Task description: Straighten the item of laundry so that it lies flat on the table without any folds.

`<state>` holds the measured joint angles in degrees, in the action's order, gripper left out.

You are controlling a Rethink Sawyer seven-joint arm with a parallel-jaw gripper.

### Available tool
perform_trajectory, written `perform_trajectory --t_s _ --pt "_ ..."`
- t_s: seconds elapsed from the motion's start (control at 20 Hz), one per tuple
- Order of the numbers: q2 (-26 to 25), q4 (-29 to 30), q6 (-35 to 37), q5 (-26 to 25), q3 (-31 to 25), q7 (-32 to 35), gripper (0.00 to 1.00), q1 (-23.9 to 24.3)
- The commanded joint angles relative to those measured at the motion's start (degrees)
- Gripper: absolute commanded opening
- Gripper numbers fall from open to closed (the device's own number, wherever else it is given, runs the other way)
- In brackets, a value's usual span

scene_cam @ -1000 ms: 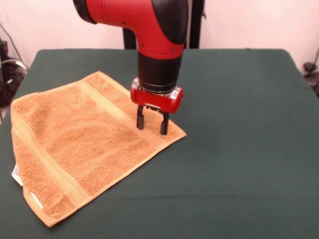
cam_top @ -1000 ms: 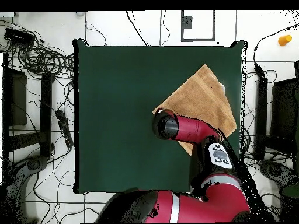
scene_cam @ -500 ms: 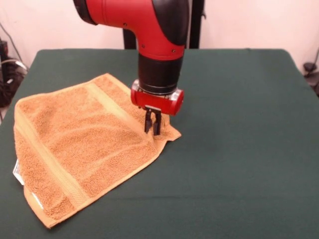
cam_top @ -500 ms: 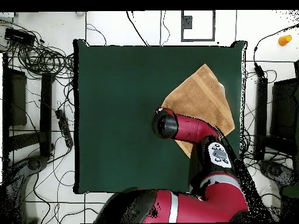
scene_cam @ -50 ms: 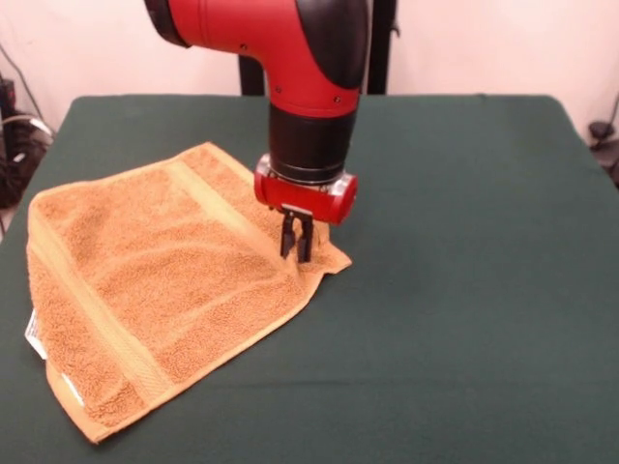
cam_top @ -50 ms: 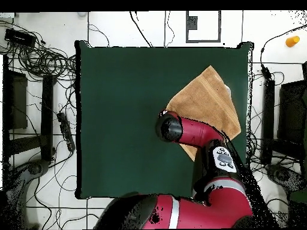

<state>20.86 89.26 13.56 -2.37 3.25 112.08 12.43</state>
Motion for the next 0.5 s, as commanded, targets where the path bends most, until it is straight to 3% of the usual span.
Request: perform_trajectory --t_s 0.05,0.3,0.5 --pt "-8.7 3.7 -7.4 9.2 -3.1 21.0 0.0 -5.7" --pt "-6.1 3.7 -2.6 19.5 -0.5 26.8 0.0 -14.3" --pt "-5.6 2.0 0.6 25.3 -0.3 28.4 0.0 -17.7"
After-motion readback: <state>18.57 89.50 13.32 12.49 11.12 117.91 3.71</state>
